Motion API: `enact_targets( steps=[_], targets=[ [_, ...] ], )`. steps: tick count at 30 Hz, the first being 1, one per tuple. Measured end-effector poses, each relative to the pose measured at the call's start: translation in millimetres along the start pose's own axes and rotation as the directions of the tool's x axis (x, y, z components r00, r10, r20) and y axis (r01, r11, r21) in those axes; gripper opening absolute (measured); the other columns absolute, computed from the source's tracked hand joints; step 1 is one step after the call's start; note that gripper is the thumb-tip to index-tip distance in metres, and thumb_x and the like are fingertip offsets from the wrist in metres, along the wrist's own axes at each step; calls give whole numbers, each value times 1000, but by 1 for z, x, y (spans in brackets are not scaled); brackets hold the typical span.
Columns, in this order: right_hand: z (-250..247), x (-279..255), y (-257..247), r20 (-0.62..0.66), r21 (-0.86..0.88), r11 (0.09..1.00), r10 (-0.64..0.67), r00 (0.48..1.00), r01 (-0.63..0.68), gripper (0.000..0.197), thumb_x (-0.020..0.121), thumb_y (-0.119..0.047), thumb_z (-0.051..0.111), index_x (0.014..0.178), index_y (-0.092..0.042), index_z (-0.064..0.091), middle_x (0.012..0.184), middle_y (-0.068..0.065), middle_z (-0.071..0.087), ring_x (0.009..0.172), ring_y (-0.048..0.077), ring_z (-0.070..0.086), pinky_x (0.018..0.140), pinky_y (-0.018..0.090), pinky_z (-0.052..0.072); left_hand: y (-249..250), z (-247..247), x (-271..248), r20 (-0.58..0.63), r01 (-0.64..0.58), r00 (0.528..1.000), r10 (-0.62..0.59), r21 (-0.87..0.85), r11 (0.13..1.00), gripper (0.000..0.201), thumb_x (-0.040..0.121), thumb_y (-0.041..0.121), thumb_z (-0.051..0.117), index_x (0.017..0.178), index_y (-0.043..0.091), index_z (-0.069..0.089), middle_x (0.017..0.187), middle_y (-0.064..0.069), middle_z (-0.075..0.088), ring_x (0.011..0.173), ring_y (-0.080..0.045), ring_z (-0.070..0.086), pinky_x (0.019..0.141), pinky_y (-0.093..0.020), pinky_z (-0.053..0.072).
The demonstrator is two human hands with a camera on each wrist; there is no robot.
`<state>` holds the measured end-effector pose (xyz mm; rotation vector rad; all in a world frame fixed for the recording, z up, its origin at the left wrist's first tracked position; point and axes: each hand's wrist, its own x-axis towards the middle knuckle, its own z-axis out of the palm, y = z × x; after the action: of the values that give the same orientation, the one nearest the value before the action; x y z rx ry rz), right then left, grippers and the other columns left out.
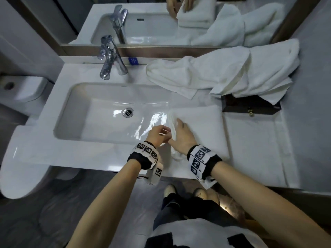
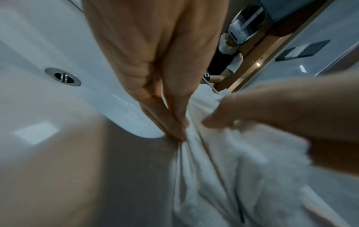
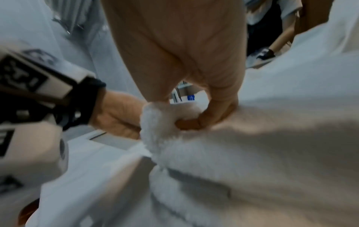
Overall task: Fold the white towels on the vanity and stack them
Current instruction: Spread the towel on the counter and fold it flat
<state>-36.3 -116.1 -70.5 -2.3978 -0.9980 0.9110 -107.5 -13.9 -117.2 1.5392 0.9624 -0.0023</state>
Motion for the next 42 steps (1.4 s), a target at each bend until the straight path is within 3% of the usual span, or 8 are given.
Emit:
enact_targets(
  steps=[4,7,10,12,15,23,33,42],
  targets=[
    [-8,0,16,16,93,995,-21,1000,19,61,96,-30,46,147,-6,23,139,18,43,127,31,43,106,36,33,9,-2,-2,-95,-17,995,15,-15,1000,26,96,2,44,120,-8,51,97,-17,59,77,-22,61,72,-26,54],
    [-33,-4,48,-320,132,979,-105,942,154,37,96,-15,44,132,-7,50,127,13,54,118,29,51,100,32,36,20,5,-8,-318,-221,886,338,352,910,32,98,11,41,128,0,46,127,-17,51,114,-27,52,98,-27,39],
    [-44,-5,86,-441,-188,966,-246,863,179,45,95,-15,45,139,-10,42,145,13,40,137,31,34,114,35,24,32,31,-15,-96,-382,810,579,663,644,47,100,19,36,143,2,30,151,-16,29,143,-29,22,118,-35,16],
    [-41,-1,105,-327,-342,934,-222,919,104,54,98,-28,39,149,-18,23,159,5,16,148,26,9,120,43,11,31,51,-11,79,-368,854,514,791,489,55,102,30,27,149,7,12,159,-11,5,148,-27,-3,120,-41,-1],
    [-33,5,125,-284,-377,926,-156,946,39,59,100,-37,30,152,-21,7,161,-2,-1,149,21,-5,121,43,4,24,70,-1,133,-312,900,416,861,401,63,101,41,19,150,10,-4,159,-12,-11,146,-27,-16,119,-46,-10],
    [-27,7,140,-304,-378,926,-137,943,12,62,99,-41,27,151,-23,-1,155,-10,-15,146,11,-11,114,32,-14,12,78,9,111,-333,898,425,802,495,64,98,49,25,150,29,-6,156,6,-21,143,-20,-26,117,-49,-10],
    [-58,-42,204,-426,-387,898,28,904,-210,55,102,-27,28,151,-22,3,161,3,-3,149,22,-3,119,37,1,37,153,-7,327,-496,861,390,709,501,74,99,43,30,148,5,-11,156,-9,-22,143,-21,-25,120,-39,-9],
    [-93,-49,239,-529,-197,936,150,835,-293,83,83,18,30,151,-24,6,161,7,-6,149,23,-4,120,33,4,62,228,4,297,-493,857,422,710,503,73,97,40,31,148,2,-5,158,-12,-14,146,-24,-17,120,-45,-5]
  ],
)
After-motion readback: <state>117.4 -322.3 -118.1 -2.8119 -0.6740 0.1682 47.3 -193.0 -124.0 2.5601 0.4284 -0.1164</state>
